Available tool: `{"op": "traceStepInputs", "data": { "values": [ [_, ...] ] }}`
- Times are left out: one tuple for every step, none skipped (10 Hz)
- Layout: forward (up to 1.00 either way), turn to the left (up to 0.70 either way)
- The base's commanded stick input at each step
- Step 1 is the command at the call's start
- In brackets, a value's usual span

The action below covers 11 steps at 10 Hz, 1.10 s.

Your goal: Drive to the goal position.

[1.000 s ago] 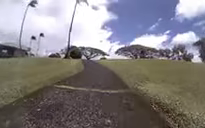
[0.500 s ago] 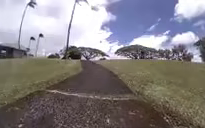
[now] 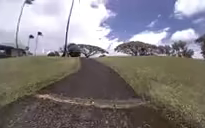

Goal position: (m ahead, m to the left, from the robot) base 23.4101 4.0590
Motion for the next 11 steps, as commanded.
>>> {"op": "traceStepInputs", "data": {
  "values": [
    [0.70, 0.00],
    [0.70, 0.00],
    [0.70, 0.00],
    [0.70, 0.00],
    [0.70, 0.00],
    [0.70, 0.00],
    [0.70, 0.00],
    [0.70, 0.00],
    [0.70, 0.00],
    [0.70, 0.00],
    [0.70, 0.00]
  ]
}}
